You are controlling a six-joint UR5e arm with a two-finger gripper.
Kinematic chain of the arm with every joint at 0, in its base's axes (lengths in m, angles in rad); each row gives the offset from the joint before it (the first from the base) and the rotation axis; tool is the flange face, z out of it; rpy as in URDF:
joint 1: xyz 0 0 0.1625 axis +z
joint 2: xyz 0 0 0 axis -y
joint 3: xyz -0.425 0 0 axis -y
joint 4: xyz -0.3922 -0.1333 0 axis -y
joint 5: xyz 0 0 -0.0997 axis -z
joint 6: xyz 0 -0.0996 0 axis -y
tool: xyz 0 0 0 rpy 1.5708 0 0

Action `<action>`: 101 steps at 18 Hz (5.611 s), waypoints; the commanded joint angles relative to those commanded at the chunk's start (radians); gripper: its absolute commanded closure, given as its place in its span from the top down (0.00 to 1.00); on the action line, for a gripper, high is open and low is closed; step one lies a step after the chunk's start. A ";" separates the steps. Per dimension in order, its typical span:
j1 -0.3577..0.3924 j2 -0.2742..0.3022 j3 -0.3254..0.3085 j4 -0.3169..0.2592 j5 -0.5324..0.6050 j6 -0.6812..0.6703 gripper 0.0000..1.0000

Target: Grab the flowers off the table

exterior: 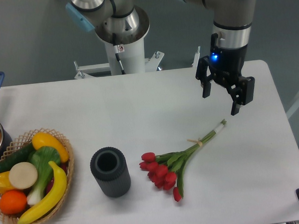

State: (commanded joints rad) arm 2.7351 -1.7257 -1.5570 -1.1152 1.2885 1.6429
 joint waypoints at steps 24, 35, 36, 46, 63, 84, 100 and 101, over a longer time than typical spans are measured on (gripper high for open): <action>-0.029 -0.092 -0.054 0.127 -0.167 -0.361 1.00; -0.080 -0.196 -0.063 0.127 -0.038 -0.268 1.00; -0.104 -0.205 -0.070 0.130 -0.026 -0.273 1.00; -0.121 -0.265 -0.097 0.155 0.023 -0.268 1.00; -0.124 -0.336 -0.141 0.185 0.123 -0.267 1.00; -0.158 -0.356 -0.210 0.305 0.123 -0.275 1.00; -0.158 -0.357 -0.207 0.305 0.123 -0.275 0.65; -0.158 -0.357 -0.206 0.305 0.123 -0.275 0.64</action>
State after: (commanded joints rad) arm 2.5771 -2.0831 -1.7626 -0.8099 1.4113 1.3683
